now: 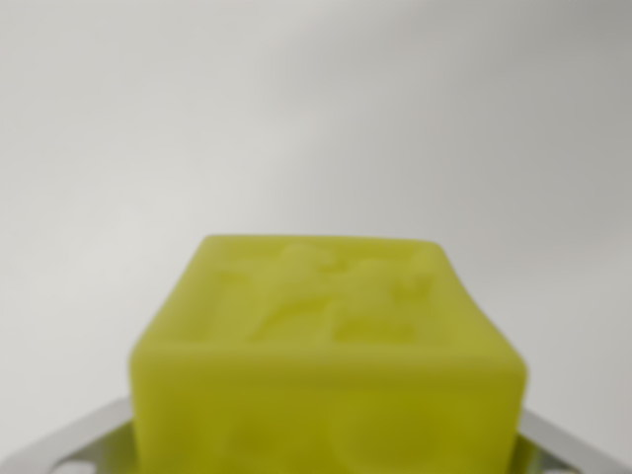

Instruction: Pick yellow cube

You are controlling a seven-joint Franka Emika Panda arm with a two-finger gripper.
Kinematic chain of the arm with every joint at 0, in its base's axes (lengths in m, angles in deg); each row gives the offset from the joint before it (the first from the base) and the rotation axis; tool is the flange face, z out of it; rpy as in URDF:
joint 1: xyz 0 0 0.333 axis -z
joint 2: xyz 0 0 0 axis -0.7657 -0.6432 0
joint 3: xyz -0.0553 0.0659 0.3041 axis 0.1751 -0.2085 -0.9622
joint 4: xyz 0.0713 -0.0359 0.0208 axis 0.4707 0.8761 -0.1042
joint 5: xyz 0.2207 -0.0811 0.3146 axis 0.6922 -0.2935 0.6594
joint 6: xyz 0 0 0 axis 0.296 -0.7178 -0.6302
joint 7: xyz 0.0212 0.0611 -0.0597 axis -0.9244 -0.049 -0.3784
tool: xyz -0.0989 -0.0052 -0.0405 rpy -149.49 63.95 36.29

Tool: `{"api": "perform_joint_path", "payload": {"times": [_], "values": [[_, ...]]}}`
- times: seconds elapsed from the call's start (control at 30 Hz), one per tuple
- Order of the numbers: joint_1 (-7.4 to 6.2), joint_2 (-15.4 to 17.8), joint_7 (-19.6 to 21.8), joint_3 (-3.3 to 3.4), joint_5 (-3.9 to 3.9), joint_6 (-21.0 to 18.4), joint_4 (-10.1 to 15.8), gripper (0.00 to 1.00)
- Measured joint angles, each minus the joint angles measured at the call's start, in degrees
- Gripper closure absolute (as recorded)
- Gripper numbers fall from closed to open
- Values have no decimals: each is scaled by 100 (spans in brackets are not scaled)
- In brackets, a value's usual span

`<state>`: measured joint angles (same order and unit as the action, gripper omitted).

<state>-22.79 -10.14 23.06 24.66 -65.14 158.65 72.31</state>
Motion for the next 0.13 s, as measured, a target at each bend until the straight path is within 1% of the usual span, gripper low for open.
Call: {"api": "perform_joint_path", "payload": {"times": [0.13], "values": [[0,0,0,0,0,0,0,100]]}}
